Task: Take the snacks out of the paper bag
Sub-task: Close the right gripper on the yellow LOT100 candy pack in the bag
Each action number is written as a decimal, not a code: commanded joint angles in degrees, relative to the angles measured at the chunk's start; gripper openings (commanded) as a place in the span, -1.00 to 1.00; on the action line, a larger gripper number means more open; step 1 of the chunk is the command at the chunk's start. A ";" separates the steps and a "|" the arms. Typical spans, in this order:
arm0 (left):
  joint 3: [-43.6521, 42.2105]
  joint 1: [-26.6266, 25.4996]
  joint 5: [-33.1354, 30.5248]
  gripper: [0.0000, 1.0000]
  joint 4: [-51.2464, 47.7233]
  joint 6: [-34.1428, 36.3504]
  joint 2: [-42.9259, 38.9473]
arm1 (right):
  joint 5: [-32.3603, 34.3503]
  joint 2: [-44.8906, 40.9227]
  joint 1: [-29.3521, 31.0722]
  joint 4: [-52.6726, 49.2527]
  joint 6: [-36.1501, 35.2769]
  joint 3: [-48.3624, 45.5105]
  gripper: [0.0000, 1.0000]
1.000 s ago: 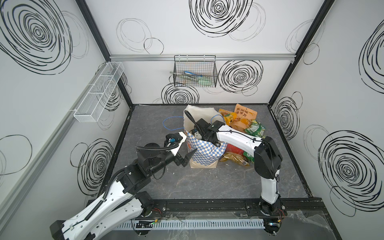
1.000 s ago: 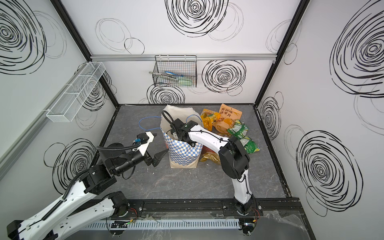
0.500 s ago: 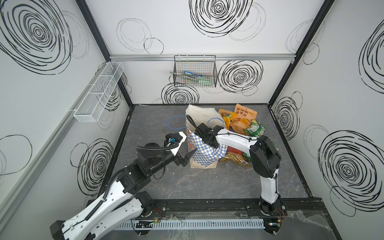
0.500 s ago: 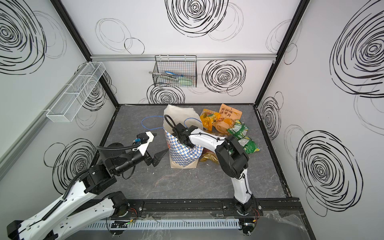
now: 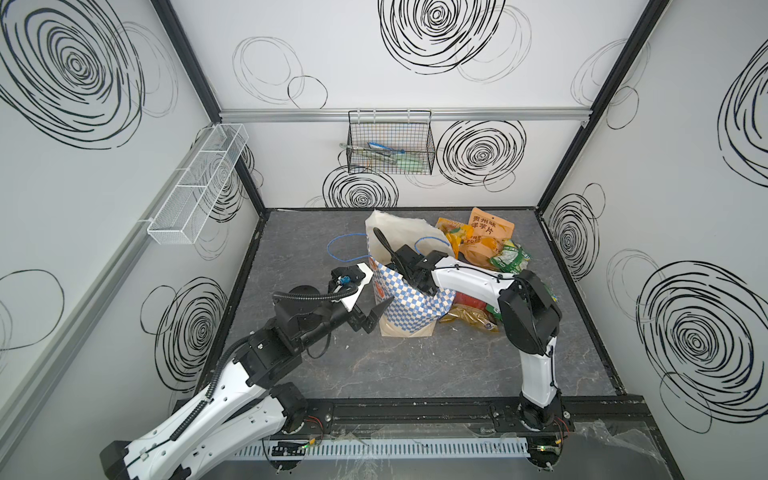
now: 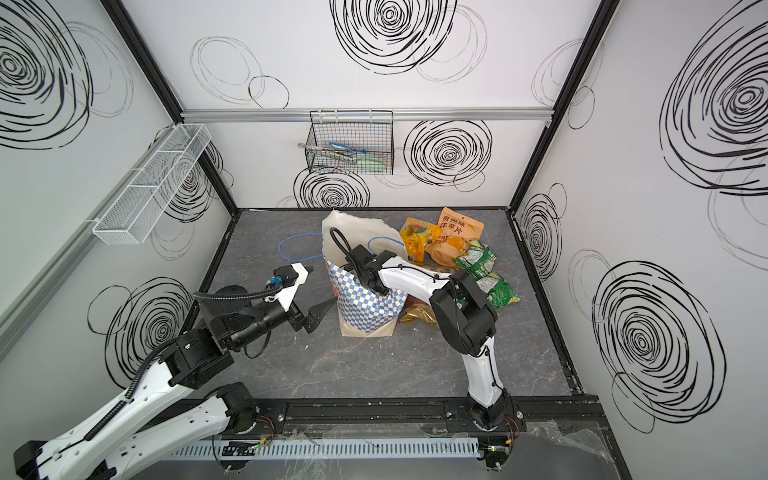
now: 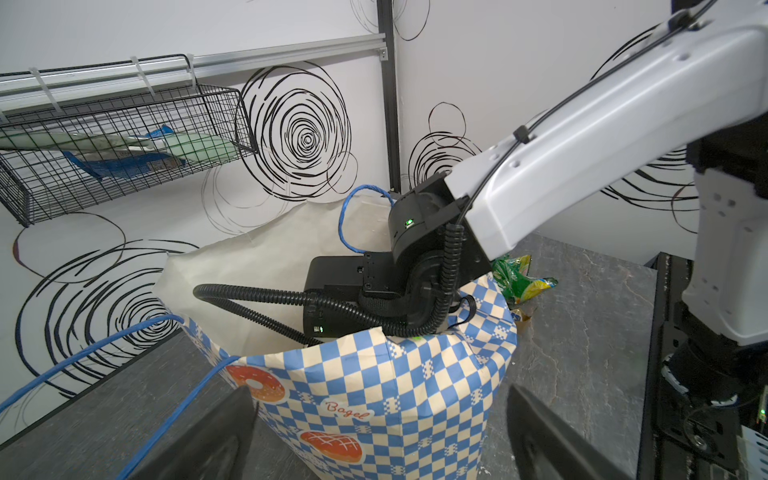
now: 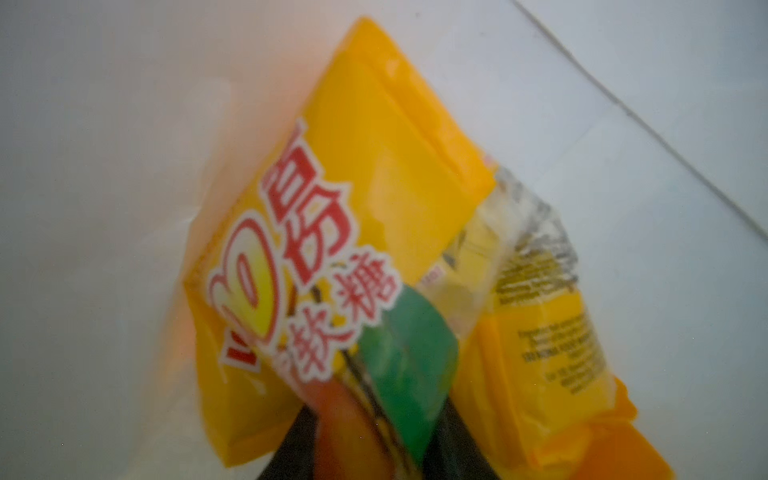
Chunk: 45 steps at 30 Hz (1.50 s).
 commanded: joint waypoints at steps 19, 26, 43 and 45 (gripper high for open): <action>0.75 0.38 0.49 0.92 2.55 -0.24 -0.25 | 1.46 -2.99 0.00 0.03 2.99 6.92 -1.00; 0.78 0.44 0.71 0.92 2.43 -0.22 -0.17 | 2.10 -5.36 -0.77 0.66 4.07 9.34 -1.00; 0.82 0.44 0.79 0.92 2.36 -0.17 0.01 | 4.01 -8.17 -3.16 0.58 5.10 16.85 -1.00; 0.87 0.45 0.80 0.92 2.36 -0.22 0.01 | 4.26 -8.56 -3.38 0.67 5.30 17.64 -1.00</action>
